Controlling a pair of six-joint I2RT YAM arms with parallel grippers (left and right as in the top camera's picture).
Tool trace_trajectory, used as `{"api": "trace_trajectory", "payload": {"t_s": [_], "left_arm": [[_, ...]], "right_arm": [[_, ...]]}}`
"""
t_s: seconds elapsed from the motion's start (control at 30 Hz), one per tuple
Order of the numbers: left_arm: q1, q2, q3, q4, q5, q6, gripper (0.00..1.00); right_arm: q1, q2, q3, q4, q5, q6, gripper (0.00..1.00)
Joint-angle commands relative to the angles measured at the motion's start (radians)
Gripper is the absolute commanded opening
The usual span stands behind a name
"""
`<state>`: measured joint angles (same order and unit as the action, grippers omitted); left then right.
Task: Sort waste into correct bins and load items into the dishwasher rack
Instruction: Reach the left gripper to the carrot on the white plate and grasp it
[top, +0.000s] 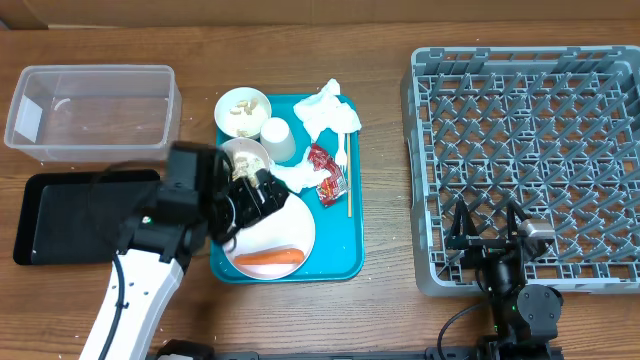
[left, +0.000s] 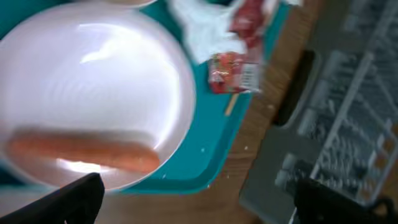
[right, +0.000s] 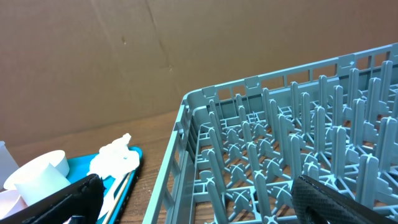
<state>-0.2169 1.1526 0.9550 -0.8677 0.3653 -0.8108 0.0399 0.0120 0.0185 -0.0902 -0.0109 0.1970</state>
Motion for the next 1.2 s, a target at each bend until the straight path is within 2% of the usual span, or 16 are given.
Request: {"api": "trace_trajectory", "payload": {"t_s": [0.0,0.13,0.2,0.4,0.57,0.7,0.77,0.87,1.03,1.17], "left_arm": [[-0.136,-0.001,0.016,-0.076,-0.258,-0.475,1.0],[-0.346,0.005,0.016,-0.063,-0.453,-0.704,1.0],[-0.414,0.017,0.016,-0.065,-0.569,-0.767,1.0],[-0.42,0.089,0.016,-0.063,-0.598,-0.79,1.0],[-0.404,0.203,0.016,-0.063,-0.547,-0.821,1.0],[-0.404,0.297,0.015,-0.063,-0.42,-0.982,1.0],[-0.403,0.343,0.015,-0.063,-0.404,-1.023,1.0],[-0.372,0.387,0.013,-0.064,-0.339,-1.022,1.0],[-0.303,0.394,-0.016,-0.064,-0.345,-1.022,1.0],[-0.267,0.394,-0.095,0.012,-0.319,-1.022,1.0]], "right_arm": [[-0.002,-0.009,-0.01,0.006,0.01,-0.008,1.0],[-0.002,-0.009,-0.01,0.006,0.01,-0.008,1.0],[-0.002,-0.009,-0.01,0.006,0.01,-0.008,1.0],[-0.002,-0.009,-0.01,0.006,0.01,-0.008,1.0],[-0.002,-0.009,-0.01,0.006,0.01,-0.008,1.0],[-0.002,-0.009,-0.01,0.006,0.01,-0.008,1.0],[-0.002,-0.009,-0.01,0.006,0.01,-0.008,1.0],[-0.002,-0.009,-0.01,0.006,0.01,-0.008,1.0],[-0.002,-0.009,-0.01,0.006,0.01,-0.008,1.0],[-0.002,-0.009,-0.01,0.006,0.01,-0.008,1.0]]}}
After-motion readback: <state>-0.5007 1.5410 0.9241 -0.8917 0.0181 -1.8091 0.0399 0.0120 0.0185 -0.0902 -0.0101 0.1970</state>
